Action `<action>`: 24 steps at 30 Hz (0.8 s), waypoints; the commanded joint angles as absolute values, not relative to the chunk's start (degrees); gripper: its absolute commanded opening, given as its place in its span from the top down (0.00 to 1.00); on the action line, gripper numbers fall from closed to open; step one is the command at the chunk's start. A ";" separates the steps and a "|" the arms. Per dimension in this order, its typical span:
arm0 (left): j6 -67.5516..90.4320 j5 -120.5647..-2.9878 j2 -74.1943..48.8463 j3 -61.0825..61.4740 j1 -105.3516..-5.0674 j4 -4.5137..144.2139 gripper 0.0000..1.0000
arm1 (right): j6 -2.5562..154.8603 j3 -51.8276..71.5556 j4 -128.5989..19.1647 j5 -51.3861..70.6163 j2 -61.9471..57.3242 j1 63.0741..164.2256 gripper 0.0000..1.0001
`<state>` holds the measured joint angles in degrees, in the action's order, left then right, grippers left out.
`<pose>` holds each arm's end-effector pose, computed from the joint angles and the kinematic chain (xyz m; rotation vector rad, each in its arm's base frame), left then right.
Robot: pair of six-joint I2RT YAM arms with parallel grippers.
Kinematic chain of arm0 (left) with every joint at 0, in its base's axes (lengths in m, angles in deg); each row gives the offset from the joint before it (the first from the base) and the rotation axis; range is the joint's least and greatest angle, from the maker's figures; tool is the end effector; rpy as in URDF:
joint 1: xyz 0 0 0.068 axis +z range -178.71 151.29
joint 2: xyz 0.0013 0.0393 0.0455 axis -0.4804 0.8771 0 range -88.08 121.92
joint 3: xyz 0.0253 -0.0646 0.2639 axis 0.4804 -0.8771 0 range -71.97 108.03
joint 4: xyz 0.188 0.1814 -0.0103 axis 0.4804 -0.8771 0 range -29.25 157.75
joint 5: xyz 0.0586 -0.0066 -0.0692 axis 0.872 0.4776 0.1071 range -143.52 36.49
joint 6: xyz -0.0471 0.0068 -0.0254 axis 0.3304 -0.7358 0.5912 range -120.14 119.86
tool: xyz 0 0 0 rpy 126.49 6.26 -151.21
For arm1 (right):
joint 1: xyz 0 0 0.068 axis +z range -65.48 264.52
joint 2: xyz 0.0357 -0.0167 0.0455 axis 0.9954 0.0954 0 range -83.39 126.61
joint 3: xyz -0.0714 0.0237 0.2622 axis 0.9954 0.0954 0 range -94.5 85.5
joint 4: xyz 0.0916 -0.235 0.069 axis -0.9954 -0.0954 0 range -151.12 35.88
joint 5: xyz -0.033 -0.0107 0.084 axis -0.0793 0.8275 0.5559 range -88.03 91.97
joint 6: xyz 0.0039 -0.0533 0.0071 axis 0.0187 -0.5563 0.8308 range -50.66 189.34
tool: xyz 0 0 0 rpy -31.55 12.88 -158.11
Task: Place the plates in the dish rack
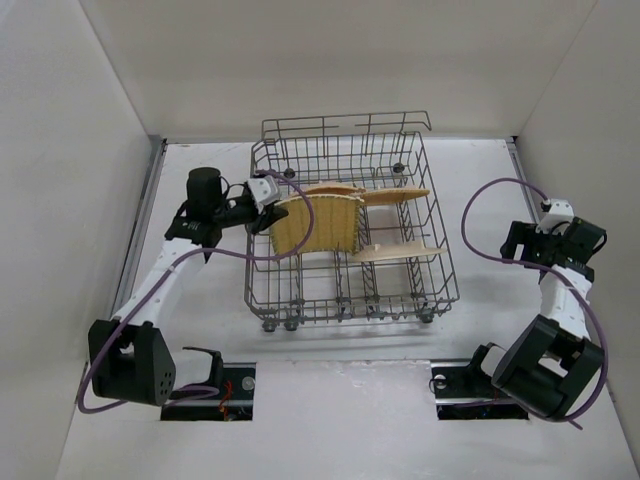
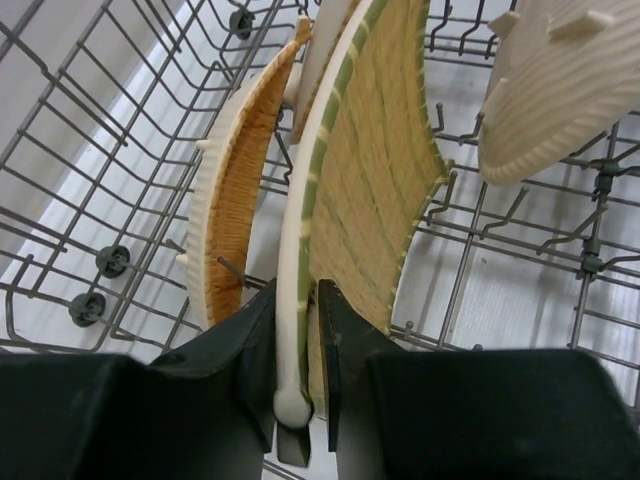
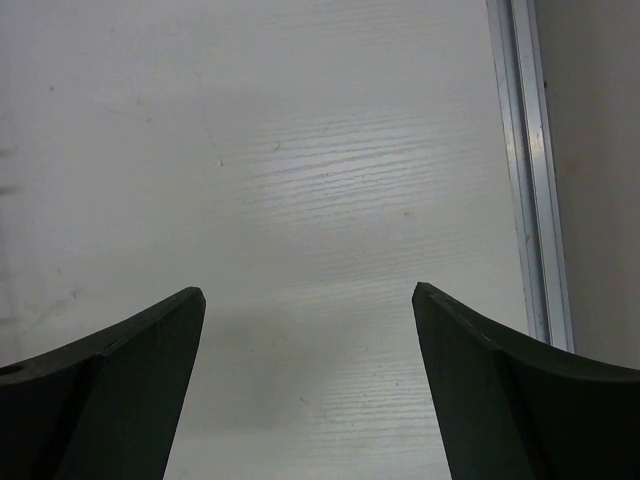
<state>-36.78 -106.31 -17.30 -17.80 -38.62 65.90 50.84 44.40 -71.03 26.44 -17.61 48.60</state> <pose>0.2666 -0.0755 0.3201 1.2228 1.3134 -0.5345 0.2022 -0.1283 0.2358 0.1219 2.2163 -0.0280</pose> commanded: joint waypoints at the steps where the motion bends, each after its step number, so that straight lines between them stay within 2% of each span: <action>1: -37.23 -106.87 -16.63 -18.62 -38.42 69.77 0.78 | 50.27 41.29 -71.08 27.20 -17.30 48.79 0.10; 7: -36.44 -103.09 -19.51 -19.68 -38.42 73.10 0.39 | 49.91 41.46 -71.09 27.46 -17.56 48.88 0.10; 11: -35.13 -98.62 -23.21 -17.75 -39.56 72.94 0.30 | 49.74 41.73 -70.91 28.08 -18.00 48.71 0.09; 18: -33.36 -89.13 -31.03 -12.74 -43.77 68.28 0.07 | 49.74 41.90 -70.56 30.36 -18.27 48.35 0.10; 19: -33.28 -87.28 -32.08 -12.30 -44.91 67.23 0.07 | 49.74 41.99 -70.56 30.62 -18.44 48.18 0.10; 20: -32.84 -79.96 -33.92 -10.12 -48.58 63.48 0.00 | 49.56 42.51 -70.04 31.32 -19.22 47.83 0.10; 24: -29.69 -69.81 -33.24 -7.29 -50.37 60.28 0.00 | 49.47 43.66 -68.89 31.94 -20.89 47.39 0.10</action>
